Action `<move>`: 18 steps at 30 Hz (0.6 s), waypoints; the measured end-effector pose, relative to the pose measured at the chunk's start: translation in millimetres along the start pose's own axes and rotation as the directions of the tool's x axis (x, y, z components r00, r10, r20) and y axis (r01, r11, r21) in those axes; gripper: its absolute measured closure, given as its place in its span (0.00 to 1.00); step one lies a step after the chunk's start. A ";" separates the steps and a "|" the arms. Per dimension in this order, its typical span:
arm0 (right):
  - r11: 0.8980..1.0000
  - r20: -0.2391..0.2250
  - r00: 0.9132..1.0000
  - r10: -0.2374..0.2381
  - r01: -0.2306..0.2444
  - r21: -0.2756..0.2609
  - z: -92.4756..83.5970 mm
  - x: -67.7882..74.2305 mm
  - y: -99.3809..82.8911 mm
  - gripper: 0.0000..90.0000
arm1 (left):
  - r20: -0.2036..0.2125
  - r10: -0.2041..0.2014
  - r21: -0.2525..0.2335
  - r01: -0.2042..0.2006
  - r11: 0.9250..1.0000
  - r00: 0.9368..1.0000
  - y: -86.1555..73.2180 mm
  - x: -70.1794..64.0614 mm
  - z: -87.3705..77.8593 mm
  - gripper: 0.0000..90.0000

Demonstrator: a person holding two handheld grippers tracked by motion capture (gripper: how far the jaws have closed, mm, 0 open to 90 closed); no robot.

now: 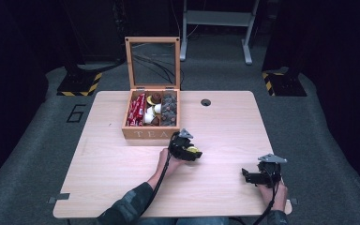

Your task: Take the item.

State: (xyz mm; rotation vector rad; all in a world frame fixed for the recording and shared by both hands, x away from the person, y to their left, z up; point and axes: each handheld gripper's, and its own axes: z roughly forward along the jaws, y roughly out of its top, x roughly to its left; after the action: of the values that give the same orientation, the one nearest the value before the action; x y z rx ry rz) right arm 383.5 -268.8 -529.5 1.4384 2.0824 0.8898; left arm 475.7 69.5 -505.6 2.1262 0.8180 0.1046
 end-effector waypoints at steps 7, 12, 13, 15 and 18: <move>1.000 0.000 1.000 0.000 0.000 0.000 0.0 0.0 0.0 0.03 | 0.005 -0.005 0.005 0.005 1.000 1.000 0.1 -0.3 0.2 0.45; 1.000 0.000 1.000 0.001 -0.001 0.000 0.0 0.0 0.0 0.03 | -0.003 0.000 0.004 0.000 1.000 1.000 1.1 -4.8 -4.7 0.33; 1.000 0.000 1.000 0.000 0.000 0.000 0.0 0.0 0.0 0.03 | -0.008 0.009 0.001 -0.009 1.000 1.000 1.8 -4.9 -6.0 0.31; 1.000 0.000 1.000 0.004 -0.004 0.001 -0.1 0.2 0.0 0.03 | -0.011 0.015 0.003 -0.015 1.000 1.000 2.4 -5.2 -7.6 0.30; 1.000 0.000 1.000 0.002 -0.002 0.001 0.0 0.1 0.0 0.03 | -0.019 0.023 0.005 -0.023 1.000 1.000 3.0 -7.0 -12.6 0.23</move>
State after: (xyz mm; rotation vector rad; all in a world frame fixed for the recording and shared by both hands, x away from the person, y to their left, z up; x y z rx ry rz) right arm 383.4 -268.8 -529.5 1.4415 2.0821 0.8902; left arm 467.5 72.6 -493.8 2.1418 0.8059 0.1348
